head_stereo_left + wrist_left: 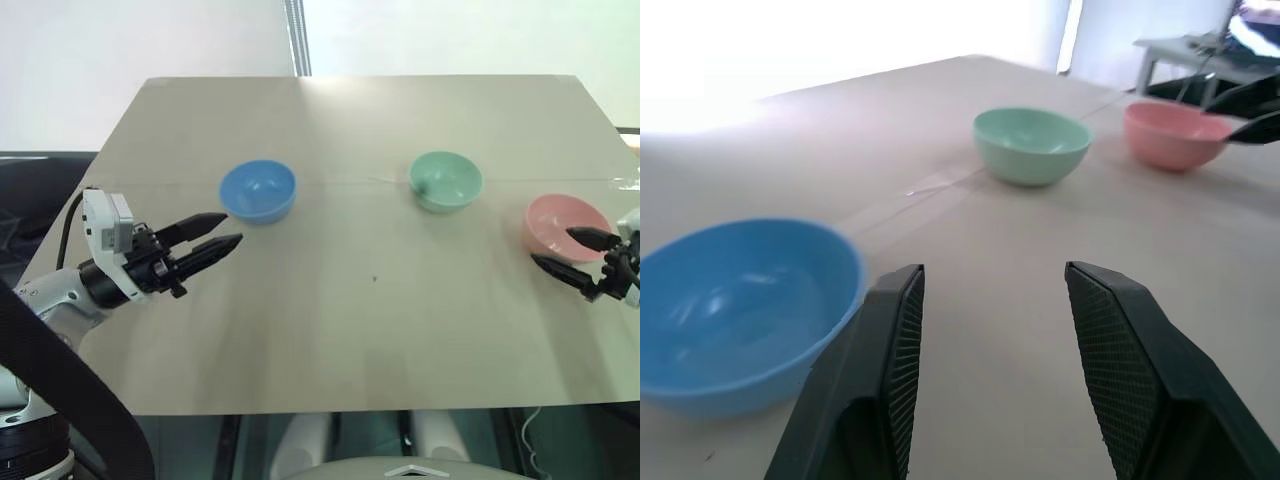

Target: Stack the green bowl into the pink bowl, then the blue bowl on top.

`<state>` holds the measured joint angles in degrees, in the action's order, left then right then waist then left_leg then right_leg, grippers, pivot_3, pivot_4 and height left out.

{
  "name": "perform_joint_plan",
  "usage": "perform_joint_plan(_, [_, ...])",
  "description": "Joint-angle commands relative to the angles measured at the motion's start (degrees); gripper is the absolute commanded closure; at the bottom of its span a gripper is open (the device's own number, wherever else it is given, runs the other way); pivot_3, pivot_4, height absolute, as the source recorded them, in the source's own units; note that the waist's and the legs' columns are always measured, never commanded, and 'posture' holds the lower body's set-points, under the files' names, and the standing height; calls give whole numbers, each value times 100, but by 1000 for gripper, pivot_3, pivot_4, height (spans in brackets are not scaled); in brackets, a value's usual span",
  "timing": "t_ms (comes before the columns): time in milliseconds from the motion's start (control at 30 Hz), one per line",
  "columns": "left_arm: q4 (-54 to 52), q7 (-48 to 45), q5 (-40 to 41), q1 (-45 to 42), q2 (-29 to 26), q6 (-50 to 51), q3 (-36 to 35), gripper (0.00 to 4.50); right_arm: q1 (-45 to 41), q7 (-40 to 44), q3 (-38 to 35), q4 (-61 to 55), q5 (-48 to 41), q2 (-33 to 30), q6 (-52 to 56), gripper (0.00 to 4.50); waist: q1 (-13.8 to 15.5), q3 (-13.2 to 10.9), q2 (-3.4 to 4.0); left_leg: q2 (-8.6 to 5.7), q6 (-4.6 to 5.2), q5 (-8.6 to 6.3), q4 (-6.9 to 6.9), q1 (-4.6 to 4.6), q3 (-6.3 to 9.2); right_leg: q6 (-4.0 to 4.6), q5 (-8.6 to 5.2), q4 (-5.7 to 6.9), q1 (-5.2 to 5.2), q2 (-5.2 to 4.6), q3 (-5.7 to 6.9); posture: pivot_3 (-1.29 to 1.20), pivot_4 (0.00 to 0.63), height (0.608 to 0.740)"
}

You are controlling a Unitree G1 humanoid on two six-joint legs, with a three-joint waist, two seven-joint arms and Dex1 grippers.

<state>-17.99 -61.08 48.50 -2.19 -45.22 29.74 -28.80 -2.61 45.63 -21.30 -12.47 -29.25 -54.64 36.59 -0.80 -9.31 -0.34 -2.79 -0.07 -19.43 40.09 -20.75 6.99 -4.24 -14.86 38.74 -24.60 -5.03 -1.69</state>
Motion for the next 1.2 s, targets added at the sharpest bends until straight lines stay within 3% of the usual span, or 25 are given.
perform_joint_plan(33, [1,-376,297,-133,-221,24,-125,2148,-339,-34,340,81,275,-327,305,0,0,0,0,0,0,0,0,-1,2,0,0,-3,0,0,1,0,150,740])
perform_joint_plan(267, [401,-1241,196,-580,-719,-26,188,2148,-1002,323,1628,371,1023,-998,597,0,-5,-4,4,-2,0,0,-1,-3,3,0,0,-7,1,1,7,0,150,740])
perform_joint_plan(500, [761,-1854,68,-1101,-970,-105,572,2148,-1868,454,2494,1216,1681,-843,361,0,-25,-7,8,-5,1,-1,-5,-8,3,0,0,-18,-3,3,9,0,150,740])
perform_joint_plan(700, [775,-1933,-2,-1233,-909,-131,713,2046,-2043,596,2658,1378,1874,-717,178,1954,-35,-7,8,-2,1,-1,-13,-15,2,0,0,-23,-13,2,8,0,150,740])
perform_joint_plan(800, [776,-1938,-20,-1252,-882,-141,715,2046,-2038,644,2641,1388,1920,-686,166,3218,-30,-7,8,-1,1,-1,-14,-16,3,0,0,-25,-13,1,8,0,150,740])
perform_joint_plan(867, [787,-1940,-28,-1273,-878,-148,724,2046,-2053,664,2620,1393,1944,-667,161,3568,-35,-6,8,-1,1,-1,-14,-15,4,0,0,-25,-13,1,8,0,150,740])
perform_joint_plan(933, [802,-1955,-36,-1287,-878,-153,726,2046,-2064,690,2601,1393,1976,-648,155,4474,-40,0,-2,-1,1,-1,-13,-10,2,0,0,-24,-9,3,7,0,150,740])
perform_joint_plan(1200, [882,-1975,-108,-1293,-862,-201,729,2046,-2113,896,2447,1075,1779,-496,276,4491,-41,-1,-1,-1,1,-1,-13,-9,6,0,0,-24,-5,3,11,0,150,740])
